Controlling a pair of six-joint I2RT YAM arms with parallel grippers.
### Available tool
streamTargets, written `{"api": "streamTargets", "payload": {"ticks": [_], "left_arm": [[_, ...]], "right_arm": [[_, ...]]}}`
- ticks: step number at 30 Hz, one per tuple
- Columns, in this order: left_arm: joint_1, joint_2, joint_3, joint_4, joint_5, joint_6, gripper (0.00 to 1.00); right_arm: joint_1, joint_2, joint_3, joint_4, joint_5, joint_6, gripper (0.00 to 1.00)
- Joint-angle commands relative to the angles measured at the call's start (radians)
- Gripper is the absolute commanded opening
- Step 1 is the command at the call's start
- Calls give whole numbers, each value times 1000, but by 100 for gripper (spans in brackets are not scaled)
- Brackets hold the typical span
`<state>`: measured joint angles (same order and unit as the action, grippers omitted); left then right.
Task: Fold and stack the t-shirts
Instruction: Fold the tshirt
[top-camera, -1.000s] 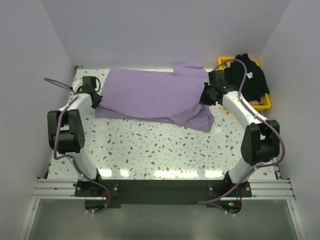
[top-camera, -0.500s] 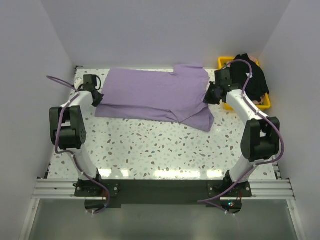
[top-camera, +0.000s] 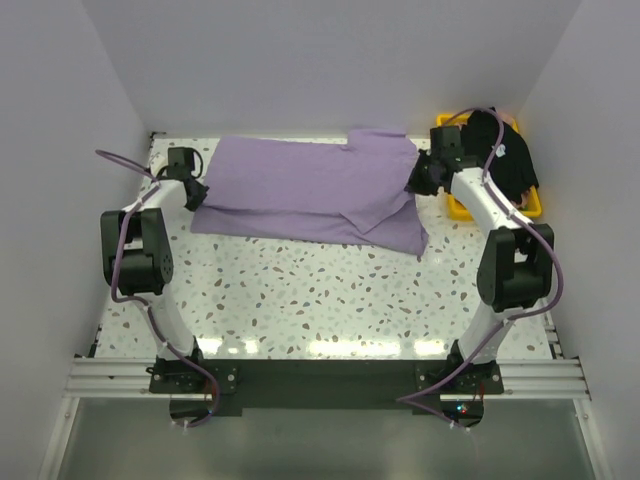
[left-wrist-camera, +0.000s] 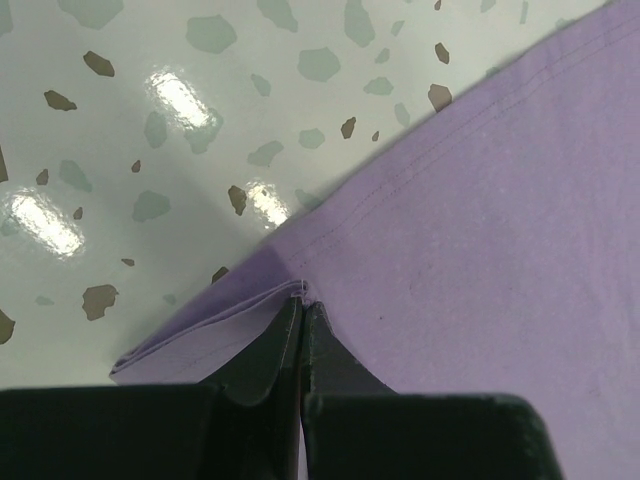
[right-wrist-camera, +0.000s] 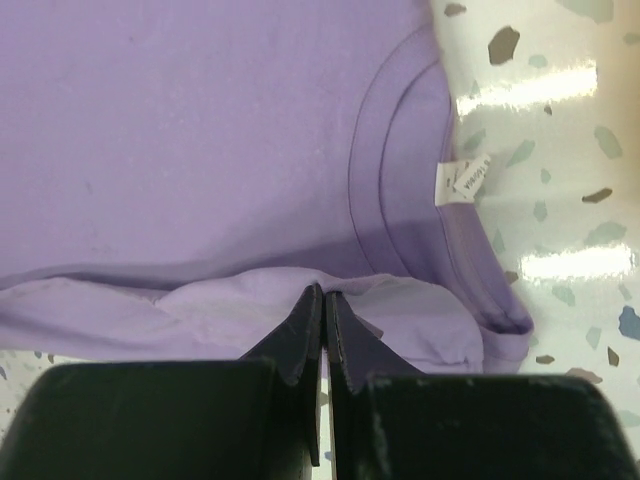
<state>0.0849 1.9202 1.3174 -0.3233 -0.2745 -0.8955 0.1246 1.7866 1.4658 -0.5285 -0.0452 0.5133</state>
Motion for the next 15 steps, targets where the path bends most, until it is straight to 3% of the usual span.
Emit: {"api": "streamTargets", "payload": {"ticks": [1,15], "left_arm": [[6,11,48,33,3,23,0],[7,13,48,36,1,30,0]], "right_arm": [[-6,25,86,12,-10,-19,0],[-6,93,189,-25,13,-39,0]]}}
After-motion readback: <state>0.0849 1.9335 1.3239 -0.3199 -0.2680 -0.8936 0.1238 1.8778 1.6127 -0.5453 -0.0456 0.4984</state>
